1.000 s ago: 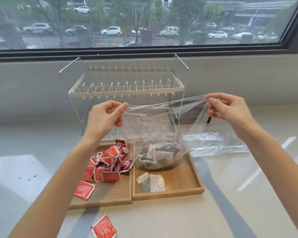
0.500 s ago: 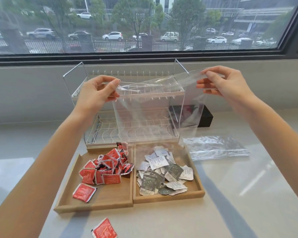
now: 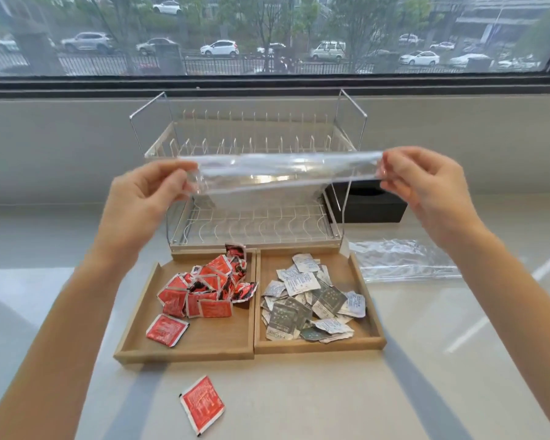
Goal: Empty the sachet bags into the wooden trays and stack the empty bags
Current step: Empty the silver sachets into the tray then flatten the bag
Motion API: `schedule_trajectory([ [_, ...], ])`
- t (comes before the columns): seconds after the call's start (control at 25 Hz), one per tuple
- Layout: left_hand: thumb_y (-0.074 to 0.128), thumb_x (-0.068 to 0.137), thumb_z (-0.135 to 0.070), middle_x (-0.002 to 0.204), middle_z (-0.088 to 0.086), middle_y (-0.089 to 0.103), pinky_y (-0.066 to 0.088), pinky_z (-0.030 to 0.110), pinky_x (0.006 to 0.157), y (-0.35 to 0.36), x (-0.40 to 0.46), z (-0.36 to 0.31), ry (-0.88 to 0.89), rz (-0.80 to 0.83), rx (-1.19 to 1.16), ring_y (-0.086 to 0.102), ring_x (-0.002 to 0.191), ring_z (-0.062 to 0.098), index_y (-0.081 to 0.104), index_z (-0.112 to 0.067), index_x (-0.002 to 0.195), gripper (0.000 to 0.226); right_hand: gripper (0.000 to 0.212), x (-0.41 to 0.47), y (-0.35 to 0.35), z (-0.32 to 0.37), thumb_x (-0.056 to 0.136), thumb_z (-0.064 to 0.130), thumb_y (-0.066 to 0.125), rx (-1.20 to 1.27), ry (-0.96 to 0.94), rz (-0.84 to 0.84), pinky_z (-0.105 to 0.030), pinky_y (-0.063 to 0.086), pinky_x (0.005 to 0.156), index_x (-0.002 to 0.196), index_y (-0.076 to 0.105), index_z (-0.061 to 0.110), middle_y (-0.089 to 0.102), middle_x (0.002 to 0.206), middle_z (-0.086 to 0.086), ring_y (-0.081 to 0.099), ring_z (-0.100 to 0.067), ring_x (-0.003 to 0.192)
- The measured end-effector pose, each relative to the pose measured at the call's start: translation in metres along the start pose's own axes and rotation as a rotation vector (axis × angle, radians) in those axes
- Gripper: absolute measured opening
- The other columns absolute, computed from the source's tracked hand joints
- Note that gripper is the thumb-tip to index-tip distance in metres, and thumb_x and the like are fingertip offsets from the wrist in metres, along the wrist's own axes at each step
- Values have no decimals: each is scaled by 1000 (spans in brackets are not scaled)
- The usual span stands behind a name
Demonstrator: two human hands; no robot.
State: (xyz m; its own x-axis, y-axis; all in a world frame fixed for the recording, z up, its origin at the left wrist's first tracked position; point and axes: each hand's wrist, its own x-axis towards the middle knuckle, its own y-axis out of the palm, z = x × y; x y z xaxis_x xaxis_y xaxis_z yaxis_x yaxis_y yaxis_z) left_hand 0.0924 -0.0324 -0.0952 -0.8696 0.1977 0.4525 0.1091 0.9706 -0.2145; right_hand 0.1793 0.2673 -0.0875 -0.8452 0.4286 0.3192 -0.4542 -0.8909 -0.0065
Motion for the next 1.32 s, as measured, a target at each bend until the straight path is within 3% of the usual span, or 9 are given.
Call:
schedule_trajectory([
  [0.16,55,86,-9,68,-1,58,43,5,60,11,-64,67,-245,61,105,54,58,-1,61,-34,94,27,15,-57,-7,-84,82,5,61,-71,260,89,-15,53,62,90,64,18,71,64,11,64,-1,62],
  [0.4,53,83,-7,56,-5,55,36,8,54,29,-129,131,-471,190,474,49,56,7,66,-16,103,26,24,-101,-18,-157,82,-2,59,-280,564,218,-7,47,57,105,63,0,62,54,8,56,3,48],
  [0.52,51,83,-7,53,-9,51,36,13,57,33,-140,136,-466,231,544,48,56,5,66,-12,106,28,22,-106,-18,-164,82,4,61,-380,594,268,-14,48,68,103,65,5,64,73,-7,60,-7,61],
  [0.6,52,84,-11,54,-8,50,35,15,54,32,-141,137,-450,256,588,50,57,6,65,-16,105,26,16,-106,-19,-163,84,10,59,-454,596,296,-25,47,76,98,67,13,67,81,-6,60,-14,73],
  [0.72,51,87,-25,81,-3,64,36,27,63,30,-136,132,-412,284,713,61,81,19,65,-23,104,22,14,-97,-22,-159,87,15,55,-526,558,266,-25,44,76,87,66,23,64,78,3,58,-13,76],
  [0.92,48,88,-19,102,11,63,37,29,75,32,-92,132,-368,139,677,54,87,20,62,-10,106,24,27,-53,-18,-158,90,18,48,-572,556,237,-29,40,86,115,58,15,60,115,-8,54,-18,100],
  [1.12,44,91,-24,124,18,55,42,38,88,50,-39,155,-452,161,713,54,108,30,45,-3,126,41,40,-13,7,-170,93,18,43,-590,647,262,-29,45,75,132,43,10,53,123,-12,56,-24,92],
  [1.24,43,91,-28,119,20,59,43,43,88,57,-24,172,-492,220,785,53,108,34,47,0,124,43,43,-1,15,-185,92,18,46,-573,698,263,-20,45,47,133,39,9,56,106,-8,52,-19,63],
  [1.32,46,90,-27,110,18,64,45,43,83,62,-20,180,-482,252,784,56,102,35,51,-2,120,39,41,6,17,-195,91,18,48,-577,705,259,-17,43,40,130,42,10,56,117,-12,49,-14,60],
])
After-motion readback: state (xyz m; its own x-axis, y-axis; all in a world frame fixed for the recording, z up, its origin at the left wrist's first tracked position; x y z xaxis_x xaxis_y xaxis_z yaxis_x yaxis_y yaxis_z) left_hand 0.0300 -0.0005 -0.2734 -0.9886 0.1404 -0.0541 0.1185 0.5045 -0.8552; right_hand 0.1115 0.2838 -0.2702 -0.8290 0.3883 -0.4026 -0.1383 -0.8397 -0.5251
